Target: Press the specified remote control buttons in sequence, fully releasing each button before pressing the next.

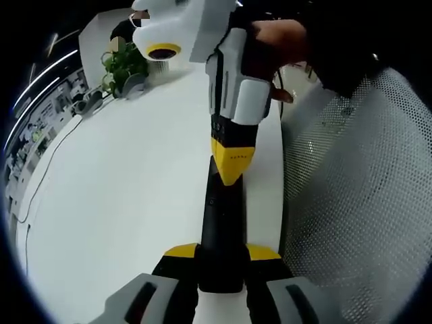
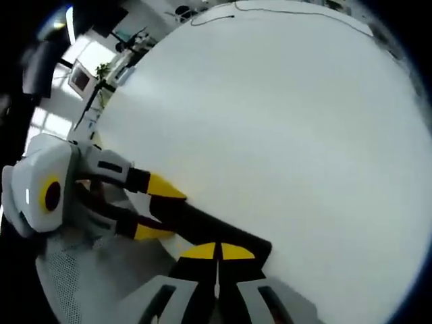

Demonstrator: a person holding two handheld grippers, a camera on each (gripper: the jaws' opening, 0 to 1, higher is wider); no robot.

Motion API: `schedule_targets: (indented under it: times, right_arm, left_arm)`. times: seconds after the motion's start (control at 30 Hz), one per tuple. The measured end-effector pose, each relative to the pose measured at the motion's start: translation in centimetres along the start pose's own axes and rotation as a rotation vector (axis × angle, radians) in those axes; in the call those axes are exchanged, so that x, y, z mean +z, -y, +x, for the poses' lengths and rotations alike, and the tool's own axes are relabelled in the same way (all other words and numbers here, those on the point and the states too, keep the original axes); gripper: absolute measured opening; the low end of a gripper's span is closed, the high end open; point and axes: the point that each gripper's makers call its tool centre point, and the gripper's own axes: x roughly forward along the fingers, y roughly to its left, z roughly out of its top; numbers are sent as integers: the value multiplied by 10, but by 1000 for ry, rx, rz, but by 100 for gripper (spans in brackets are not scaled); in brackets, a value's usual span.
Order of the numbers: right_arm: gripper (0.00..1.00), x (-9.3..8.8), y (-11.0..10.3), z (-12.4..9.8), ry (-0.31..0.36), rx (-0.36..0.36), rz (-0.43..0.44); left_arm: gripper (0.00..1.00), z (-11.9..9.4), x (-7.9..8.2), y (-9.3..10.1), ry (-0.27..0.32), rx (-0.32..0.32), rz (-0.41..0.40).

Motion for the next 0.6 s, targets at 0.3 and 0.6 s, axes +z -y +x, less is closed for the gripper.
schedule_targets:
  times: [0.3,0.6]
  right_arm:
    - [0,0,2,-1,-3,-22,-17]
    - [0,0,0,-1,-4,-23,-44]
  left_arm:
    - [25,-1,-1,0,-2,1,0]
    - [25,-4,-4,-1,-5,8,-13]
